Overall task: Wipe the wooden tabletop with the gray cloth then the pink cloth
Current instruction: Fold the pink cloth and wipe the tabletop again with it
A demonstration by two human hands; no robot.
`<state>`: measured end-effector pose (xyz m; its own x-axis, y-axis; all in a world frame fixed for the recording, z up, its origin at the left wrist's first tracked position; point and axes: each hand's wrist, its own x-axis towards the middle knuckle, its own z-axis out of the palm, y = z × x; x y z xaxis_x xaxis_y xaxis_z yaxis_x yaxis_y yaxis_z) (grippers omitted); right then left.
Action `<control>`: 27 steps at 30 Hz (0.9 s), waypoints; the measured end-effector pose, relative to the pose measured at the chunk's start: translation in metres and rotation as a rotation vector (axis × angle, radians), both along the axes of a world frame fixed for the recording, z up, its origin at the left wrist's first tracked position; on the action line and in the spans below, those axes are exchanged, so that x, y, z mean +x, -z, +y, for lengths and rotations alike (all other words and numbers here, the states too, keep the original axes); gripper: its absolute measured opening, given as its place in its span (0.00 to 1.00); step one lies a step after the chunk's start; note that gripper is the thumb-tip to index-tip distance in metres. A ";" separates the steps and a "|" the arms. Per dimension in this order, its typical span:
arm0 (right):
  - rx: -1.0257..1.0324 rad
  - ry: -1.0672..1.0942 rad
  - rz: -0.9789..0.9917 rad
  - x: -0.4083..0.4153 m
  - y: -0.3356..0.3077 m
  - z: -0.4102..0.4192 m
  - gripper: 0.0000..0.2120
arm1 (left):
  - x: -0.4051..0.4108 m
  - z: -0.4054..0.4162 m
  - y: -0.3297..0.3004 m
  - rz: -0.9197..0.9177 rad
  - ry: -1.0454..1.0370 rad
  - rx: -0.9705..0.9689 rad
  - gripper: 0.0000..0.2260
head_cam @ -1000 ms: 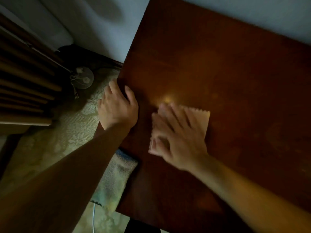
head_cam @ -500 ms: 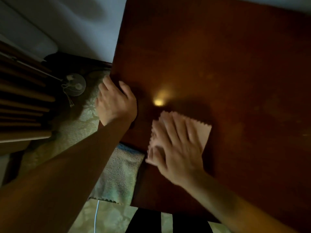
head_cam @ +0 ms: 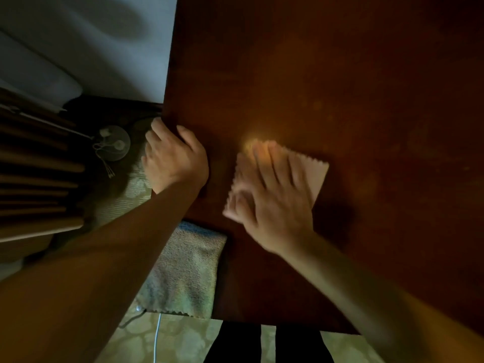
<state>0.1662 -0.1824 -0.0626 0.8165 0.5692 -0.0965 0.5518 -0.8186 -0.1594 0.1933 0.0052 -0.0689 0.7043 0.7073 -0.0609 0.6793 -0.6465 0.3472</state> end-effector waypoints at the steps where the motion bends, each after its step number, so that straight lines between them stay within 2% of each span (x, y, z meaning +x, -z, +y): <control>1: 0.001 0.001 0.004 -0.019 0.000 -0.005 0.31 | 0.000 0.001 0.000 0.003 0.002 -0.002 0.23; 6: -0.017 -0.032 0.037 -0.082 -0.001 -0.020 0.32 | 0.001 0.001 -0.001 0.007 -0.001 0.002 0.24; 10: -0.013 -0.097 0.022 -0.042 -0.001 -0.024 0.30 | 0.000 0.000 0.000 0.003 -0.004 -0.005 0.24; 15: -0.045 0.051 -0.031 0.019 -0.001 -0.013 0.30 | 0.000 0.001 0.001 -0.007 0.009 0.006 0.23; 23: 0.005 0.032 -0.028 -0.056 0.000 -0.041 0.30 | 0.001 0.002 0.001 -0.016 -0.005 0.005 0.23; 27: 0.032 -0.024 -0.051 -0.050 0.002 -0.080 0.29 | 0.001 0.002 0.001 -0.015 -0.012 -0.002 0.23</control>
<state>0.1160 -0.2626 -0.0650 0.8057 0.5912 -0.0372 0.5796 -0.7998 -0.1563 0.1941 0.0076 -0.0696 0.6968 0.7154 -0.0519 0.6816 -0.6379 0.3585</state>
